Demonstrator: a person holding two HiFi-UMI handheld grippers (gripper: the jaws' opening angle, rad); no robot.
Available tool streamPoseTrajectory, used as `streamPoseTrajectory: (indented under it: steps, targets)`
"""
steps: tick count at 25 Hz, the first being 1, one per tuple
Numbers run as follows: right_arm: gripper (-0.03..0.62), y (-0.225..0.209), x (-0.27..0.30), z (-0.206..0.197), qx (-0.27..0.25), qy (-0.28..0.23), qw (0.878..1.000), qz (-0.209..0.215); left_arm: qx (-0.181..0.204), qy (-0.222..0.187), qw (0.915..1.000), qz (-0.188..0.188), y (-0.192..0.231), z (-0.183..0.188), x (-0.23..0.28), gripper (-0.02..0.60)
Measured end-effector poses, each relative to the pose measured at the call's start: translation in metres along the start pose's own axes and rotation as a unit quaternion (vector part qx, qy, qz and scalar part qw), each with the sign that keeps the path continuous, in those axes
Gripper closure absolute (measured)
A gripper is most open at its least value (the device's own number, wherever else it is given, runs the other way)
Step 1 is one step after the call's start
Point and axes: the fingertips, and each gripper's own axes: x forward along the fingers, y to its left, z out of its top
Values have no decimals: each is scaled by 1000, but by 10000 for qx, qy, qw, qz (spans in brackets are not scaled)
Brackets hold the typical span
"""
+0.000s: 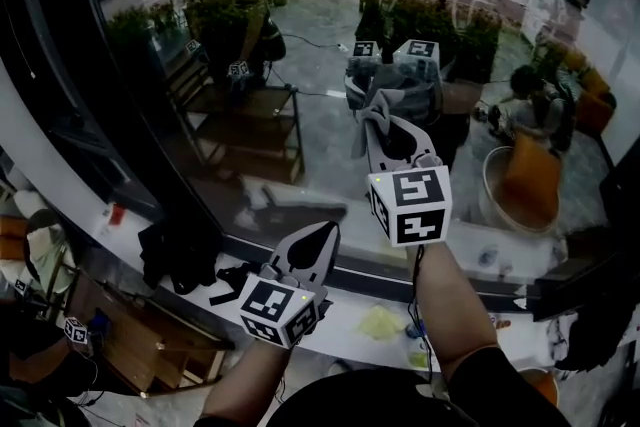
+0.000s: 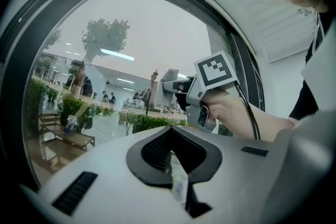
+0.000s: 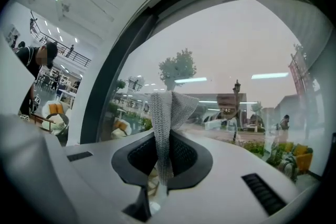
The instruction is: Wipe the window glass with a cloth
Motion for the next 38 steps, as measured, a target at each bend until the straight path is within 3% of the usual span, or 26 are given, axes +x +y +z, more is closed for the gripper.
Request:
streamPoseTrajectory:
  steps: [12, 18, 25, 31, 38]
  targets:
    - [542, 5, 2, -3, -12, 49, 10000, 35, 17, -17, 10000, -96, -5, 1, -2, 574]
    - [542, -15, -31, -4, 41, -118, 9999, -118, -58, 1, 9998, -175, -14, -5, 1, 574]
    - [542, -52, -91, -21, 578, -335, 9974, -267, 15, 240, 9972, -704, -51, -30, 16, 574]
    - [542, -96, -167, -61, 561, -98, 9946, -863, 48, 567, 9888, -1378, -107, -63, 29, 574]
    - [542, -125, -270, -118, 723, 329, 9871, -1389, -186, 963, 9795, -1758, -169, -99, 35, 574]
